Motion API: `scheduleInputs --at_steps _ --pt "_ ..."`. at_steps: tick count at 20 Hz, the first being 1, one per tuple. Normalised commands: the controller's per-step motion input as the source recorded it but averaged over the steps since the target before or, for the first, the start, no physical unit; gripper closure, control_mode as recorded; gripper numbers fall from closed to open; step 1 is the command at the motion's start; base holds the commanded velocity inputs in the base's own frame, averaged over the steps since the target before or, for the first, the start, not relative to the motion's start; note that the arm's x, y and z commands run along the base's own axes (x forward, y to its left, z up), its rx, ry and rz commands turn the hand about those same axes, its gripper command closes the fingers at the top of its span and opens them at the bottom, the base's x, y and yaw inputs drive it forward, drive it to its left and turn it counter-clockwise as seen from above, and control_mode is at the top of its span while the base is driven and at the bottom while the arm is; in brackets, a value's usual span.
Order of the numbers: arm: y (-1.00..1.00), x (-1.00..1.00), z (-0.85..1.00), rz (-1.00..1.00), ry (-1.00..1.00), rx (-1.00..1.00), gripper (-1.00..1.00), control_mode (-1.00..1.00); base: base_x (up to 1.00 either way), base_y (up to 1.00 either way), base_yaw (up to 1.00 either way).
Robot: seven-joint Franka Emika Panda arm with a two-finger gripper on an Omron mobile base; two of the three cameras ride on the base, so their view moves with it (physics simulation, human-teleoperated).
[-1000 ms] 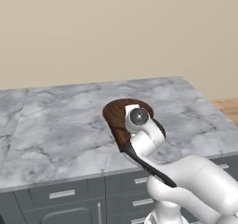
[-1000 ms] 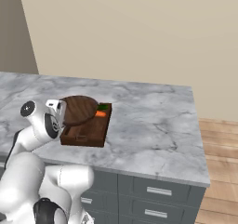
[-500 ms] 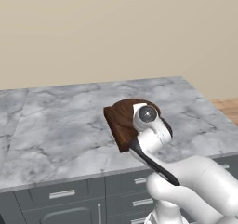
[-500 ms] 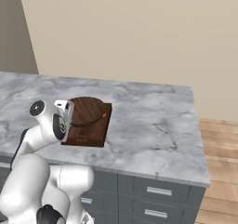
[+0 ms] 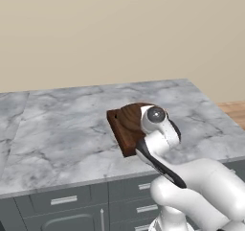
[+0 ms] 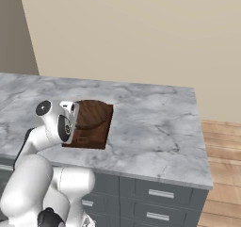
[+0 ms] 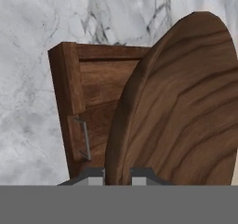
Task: Place the two vegetables and bowl onto the tray for setting up a vegetable dip station.
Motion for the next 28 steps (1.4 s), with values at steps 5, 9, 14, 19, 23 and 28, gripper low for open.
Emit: scheduleInputs --at_steps 5,9,14,19,23,28 --pt "0.00 0.00 -0.27 0.00 0.00 0.00 1.00 -1.00 0.00 0.00 0.00" --pt "0.00 0.01 -0.32 0.00 0.00 0.00 1.00 -1.00 0.00 0.00 0.00" --pt "0.00 0.08 -0.35 0.00 0.00 0.00 1.00 -1.00 0.00 0.00 0.00" --pt "0.00 0.16 -0.36 0.00 0.00 0.00 1.00 -1.00 0.00 0.00 0.00" --pt "0.00 0.26 -0.34 0.00 0.00 0.00 1.00 -1.00 0.00 0.00 0.00" --pt "0.00 0.23 -0.34 0.00 0.00 0.00 1.00 -1.00 0.00 0.00 0.00"
